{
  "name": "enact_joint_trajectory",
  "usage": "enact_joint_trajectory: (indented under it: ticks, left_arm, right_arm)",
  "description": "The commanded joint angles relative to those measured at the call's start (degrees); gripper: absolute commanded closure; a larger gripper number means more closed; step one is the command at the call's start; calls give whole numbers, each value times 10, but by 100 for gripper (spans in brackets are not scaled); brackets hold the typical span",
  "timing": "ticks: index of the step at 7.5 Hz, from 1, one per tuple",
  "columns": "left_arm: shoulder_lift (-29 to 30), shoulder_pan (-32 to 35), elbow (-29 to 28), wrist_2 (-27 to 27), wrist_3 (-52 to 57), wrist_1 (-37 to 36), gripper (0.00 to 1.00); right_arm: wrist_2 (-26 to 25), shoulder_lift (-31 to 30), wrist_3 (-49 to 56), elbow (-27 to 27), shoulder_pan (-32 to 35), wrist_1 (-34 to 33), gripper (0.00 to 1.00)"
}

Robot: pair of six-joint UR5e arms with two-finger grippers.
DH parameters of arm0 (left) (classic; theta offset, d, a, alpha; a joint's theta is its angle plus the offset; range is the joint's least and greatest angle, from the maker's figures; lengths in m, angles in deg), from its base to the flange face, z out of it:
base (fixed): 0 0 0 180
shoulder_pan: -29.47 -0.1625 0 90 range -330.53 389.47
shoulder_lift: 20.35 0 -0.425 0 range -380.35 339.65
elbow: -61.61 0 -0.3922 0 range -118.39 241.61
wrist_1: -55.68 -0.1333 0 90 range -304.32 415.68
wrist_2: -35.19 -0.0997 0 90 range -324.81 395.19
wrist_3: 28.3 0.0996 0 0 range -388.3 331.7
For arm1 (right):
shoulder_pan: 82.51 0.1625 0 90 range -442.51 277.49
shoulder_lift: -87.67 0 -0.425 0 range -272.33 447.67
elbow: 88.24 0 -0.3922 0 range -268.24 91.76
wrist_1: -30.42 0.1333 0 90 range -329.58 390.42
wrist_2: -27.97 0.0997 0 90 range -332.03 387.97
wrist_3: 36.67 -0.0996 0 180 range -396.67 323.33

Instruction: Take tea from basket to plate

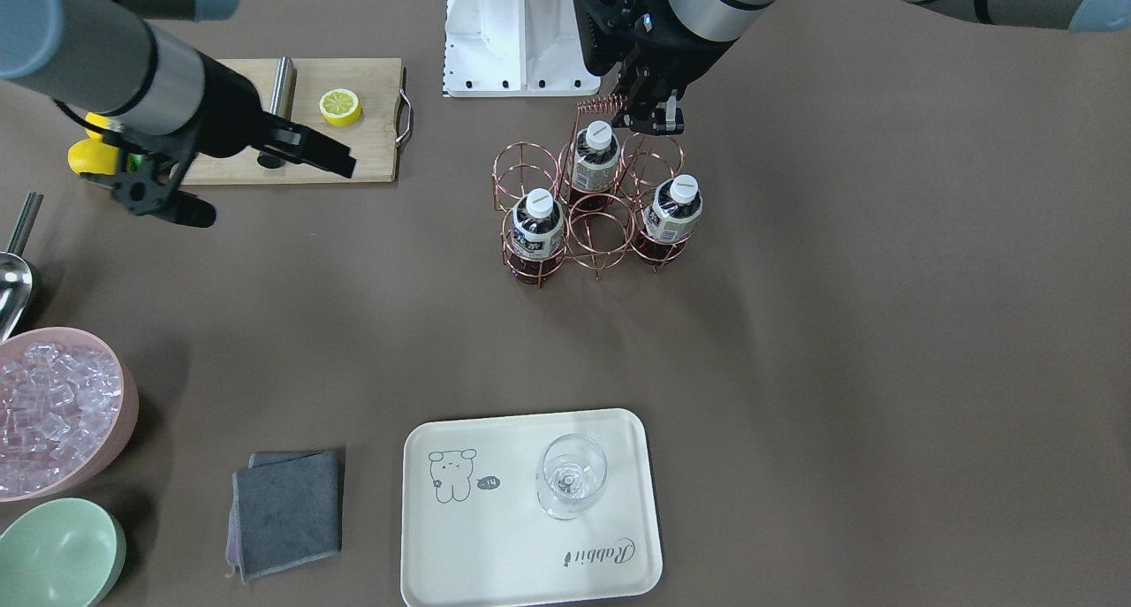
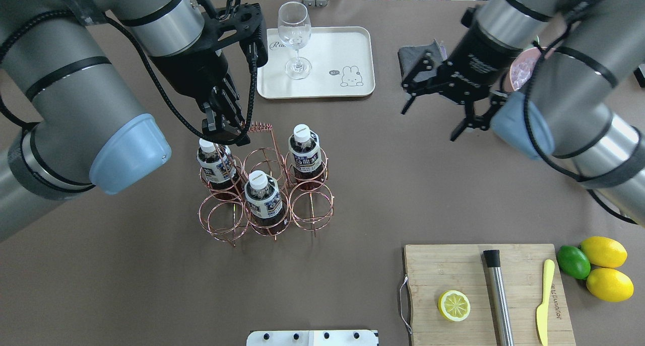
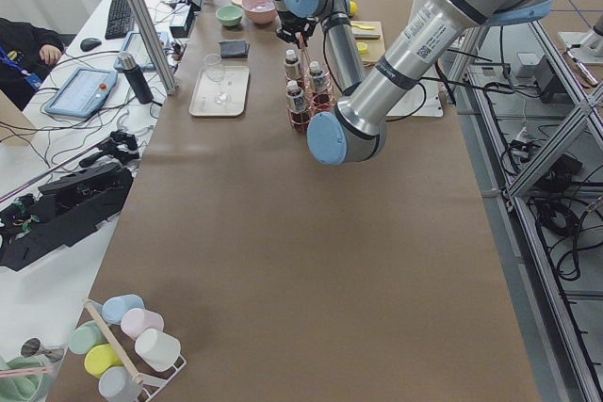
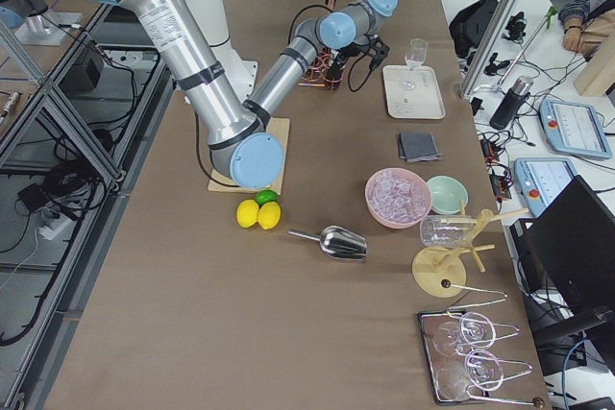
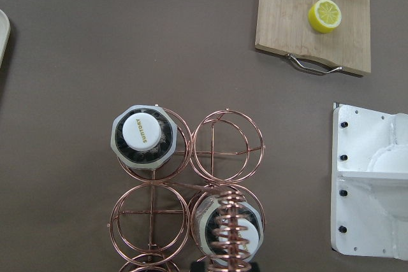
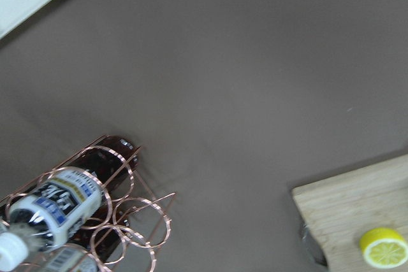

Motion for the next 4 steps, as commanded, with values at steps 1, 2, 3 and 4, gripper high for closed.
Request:
enact_joint_trajectory:
  ticks: [1,2,3,4]
  left_arm:
    - [-4,0,-1,0,0,12,100]
    - [-4,0,-4,0,0,12,100]
    - [-3,0,-8,0,0,15,100]
    - [-3,0,-8,0,0,15,100]
  right_arm:
    - [-37,159,-105,-128,-70,4,0]
    - [-40,201,-101,-194,-79,6,1]
    - [-41,258,-102,-277,-89,25,1]
    - [-41,266,-105,-308,-94,61,1]
